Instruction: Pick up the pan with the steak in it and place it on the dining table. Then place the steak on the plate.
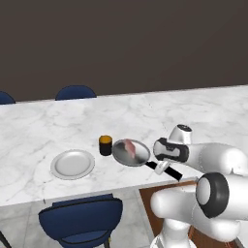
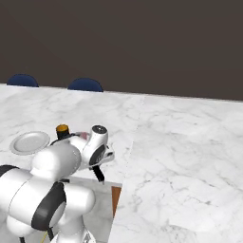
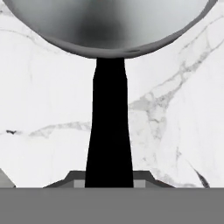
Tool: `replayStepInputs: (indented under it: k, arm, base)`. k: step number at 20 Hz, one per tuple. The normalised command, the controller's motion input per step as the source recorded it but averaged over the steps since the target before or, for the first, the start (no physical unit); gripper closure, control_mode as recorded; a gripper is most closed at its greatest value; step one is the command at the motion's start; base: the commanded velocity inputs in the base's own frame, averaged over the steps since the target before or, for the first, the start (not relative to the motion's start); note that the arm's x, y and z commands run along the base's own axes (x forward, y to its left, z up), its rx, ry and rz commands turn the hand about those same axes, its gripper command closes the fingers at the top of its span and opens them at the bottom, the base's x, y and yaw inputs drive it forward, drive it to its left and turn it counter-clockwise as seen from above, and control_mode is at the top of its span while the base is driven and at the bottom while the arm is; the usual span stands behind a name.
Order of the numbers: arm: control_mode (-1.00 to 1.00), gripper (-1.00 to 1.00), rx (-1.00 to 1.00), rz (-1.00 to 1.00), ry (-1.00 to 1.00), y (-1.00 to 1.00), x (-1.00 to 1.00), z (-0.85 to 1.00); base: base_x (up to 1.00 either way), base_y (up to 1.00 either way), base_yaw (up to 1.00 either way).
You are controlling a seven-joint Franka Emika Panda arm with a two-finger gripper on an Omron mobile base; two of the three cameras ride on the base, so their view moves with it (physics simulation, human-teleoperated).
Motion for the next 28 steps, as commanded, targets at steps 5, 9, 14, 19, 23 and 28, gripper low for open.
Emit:
replayStepInputs:
  k: [5,9,14,19,23,28]
  arm:
    - [-1.0,1.0,-0.01,0.02,0.0,0.0,0.0,-0.17]
    - [-1.0,1.0,0.0,0.03,0.0,-0.09,-0.31,-0.16]
    - [-1.0,1.0,0.0,0.03,0.0,-0.14,-0.43,-0.1]
    - [-1.0,-1.0,0.0,0.0,0.0,0.0,0.0,0.0]
    - [-1.0,-1.0,0.01,-0.04,0.0,0.0,0.01,0.2]
    - [-1.0,-1.0,0.0,-0.1,0.03,0.09,0.18,0.43]
  base:
    - [0.0,0.0,0.0]
    - [0.0,0.0,0.0]
    - [0.0,0.0,0.0]
    - [0.0,0.0,0.0]
    - [0.0,0.0,0.0]
    - [0.0,0.0,0.0]
